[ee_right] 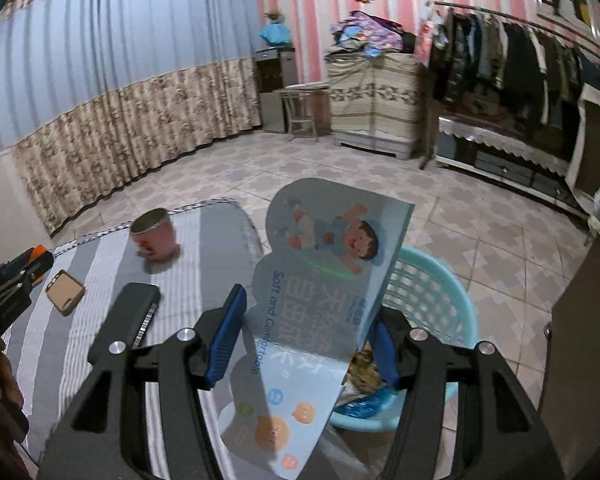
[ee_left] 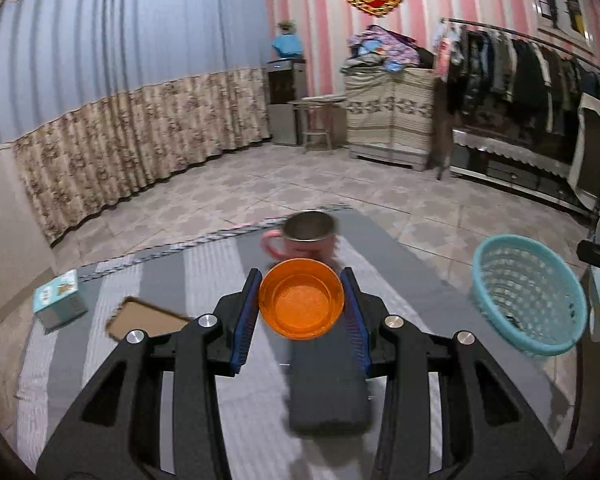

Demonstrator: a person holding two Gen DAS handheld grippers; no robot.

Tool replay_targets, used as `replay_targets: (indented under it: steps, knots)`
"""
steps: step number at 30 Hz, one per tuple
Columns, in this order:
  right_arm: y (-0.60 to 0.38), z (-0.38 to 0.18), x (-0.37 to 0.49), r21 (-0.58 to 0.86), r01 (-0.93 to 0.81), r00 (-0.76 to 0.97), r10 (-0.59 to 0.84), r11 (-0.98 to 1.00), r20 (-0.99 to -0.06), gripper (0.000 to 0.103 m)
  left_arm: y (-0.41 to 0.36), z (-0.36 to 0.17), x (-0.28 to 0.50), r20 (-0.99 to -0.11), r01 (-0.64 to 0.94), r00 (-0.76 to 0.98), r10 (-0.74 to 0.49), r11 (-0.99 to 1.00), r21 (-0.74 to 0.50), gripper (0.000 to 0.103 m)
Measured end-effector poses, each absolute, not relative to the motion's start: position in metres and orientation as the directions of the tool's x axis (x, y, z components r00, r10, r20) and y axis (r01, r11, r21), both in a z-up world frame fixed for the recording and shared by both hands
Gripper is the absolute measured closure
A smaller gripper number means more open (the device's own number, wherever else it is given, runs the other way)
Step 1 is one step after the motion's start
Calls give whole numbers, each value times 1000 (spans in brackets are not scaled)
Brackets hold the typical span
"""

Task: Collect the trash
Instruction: 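Carry the bottle cap and leaflet over the basket with both tools, then open both tools to drop the cap and leaflet into the basket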

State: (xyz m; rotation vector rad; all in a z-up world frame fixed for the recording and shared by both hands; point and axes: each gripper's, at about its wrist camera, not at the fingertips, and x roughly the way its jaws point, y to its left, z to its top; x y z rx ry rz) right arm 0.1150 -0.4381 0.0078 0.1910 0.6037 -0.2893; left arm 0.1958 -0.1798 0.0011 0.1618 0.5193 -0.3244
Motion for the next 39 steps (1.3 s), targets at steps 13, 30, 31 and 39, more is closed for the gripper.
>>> replay_targets:
  steps: [13, 30, 31, 39]
  knots:
    - [-495, -7, 86, 116, 408, 775, -277, 905, -567, 45, -263, -8, 179, -529, 461, 765, -369, 886, 50, 64]
    - [-552, -40, 98, 99, 535, 705, -379, 839, -600, 45, -396, -46, 208, -560, 662, 611, -559, 749, -26, 64]
    - [-555, -40, 98, 99, 538, 703, -381, 837, -600, 45, -403, -50, 208, -565, 666, 607, -559, 746, -23, 64]
    - [-564, -41, 102, 90, 555, 687, -394, 827, -611, 45, -428, -64, 224, -600, 671, 568, -564, 739, -59, 46]
